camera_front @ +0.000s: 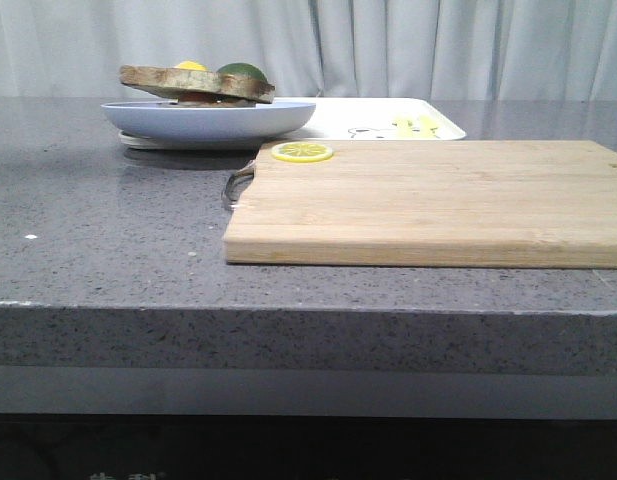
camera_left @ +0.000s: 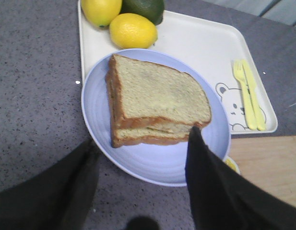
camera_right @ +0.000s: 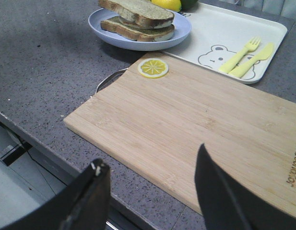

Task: Place bread and move sandwich to tray
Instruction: 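Open the left gripper and withdraw it from the plate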

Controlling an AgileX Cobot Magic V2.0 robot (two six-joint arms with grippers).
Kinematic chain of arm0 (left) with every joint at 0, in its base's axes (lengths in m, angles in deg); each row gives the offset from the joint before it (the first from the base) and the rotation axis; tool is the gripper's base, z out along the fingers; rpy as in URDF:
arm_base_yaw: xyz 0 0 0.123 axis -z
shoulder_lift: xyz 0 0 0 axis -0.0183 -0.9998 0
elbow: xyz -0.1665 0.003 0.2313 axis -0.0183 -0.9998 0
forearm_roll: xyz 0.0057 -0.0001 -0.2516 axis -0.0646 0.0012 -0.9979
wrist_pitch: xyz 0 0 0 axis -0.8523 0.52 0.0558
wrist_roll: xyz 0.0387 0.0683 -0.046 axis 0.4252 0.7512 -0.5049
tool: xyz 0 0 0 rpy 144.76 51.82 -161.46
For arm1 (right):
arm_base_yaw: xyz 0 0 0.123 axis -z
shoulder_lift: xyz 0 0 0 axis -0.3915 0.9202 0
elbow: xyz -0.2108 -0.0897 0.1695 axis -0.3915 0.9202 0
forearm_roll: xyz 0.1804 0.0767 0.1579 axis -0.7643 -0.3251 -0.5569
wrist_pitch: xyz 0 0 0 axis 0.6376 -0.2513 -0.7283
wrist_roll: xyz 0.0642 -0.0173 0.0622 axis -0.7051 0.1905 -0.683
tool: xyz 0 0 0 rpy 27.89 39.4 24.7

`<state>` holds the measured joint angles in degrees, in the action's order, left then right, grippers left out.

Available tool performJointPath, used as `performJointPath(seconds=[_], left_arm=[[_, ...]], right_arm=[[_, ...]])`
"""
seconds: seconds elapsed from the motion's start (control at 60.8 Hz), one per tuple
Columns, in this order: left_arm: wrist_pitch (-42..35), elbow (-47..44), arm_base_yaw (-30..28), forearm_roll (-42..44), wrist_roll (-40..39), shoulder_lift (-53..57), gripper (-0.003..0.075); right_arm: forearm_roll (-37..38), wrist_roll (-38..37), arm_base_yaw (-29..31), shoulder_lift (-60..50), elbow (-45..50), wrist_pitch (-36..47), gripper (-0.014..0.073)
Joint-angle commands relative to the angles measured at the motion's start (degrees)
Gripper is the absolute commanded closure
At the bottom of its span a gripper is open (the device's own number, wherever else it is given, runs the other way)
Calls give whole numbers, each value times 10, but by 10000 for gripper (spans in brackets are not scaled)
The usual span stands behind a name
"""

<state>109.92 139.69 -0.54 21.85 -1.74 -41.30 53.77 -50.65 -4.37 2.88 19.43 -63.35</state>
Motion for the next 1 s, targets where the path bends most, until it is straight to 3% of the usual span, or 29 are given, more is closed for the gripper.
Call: performJointPath(seconds=[0.0, 0.428, 0.56, 0.724, 0.987], left_arm=[[-43, -33, 28, -9, 25, 73, 318], [-87, -274, 199, 156, 22, 292, 349], [-89, -332, 205, 187, 5, 364, 361], [-65, -378, 205, 297, -75, 448, 361], [-58, -411, 205, 276, -81, 554, 361]], right_arm=[[-1, 2, 3, 0, -14, 44, 171], [-1, 2, 3, 0, -14, 44, 171], [-1, 2, 3, 0, -14, 44, 171], [-1, 2, 3, 0, -14, 44, 171], [-1, 2, 3, 0, -14, 44, 171]])
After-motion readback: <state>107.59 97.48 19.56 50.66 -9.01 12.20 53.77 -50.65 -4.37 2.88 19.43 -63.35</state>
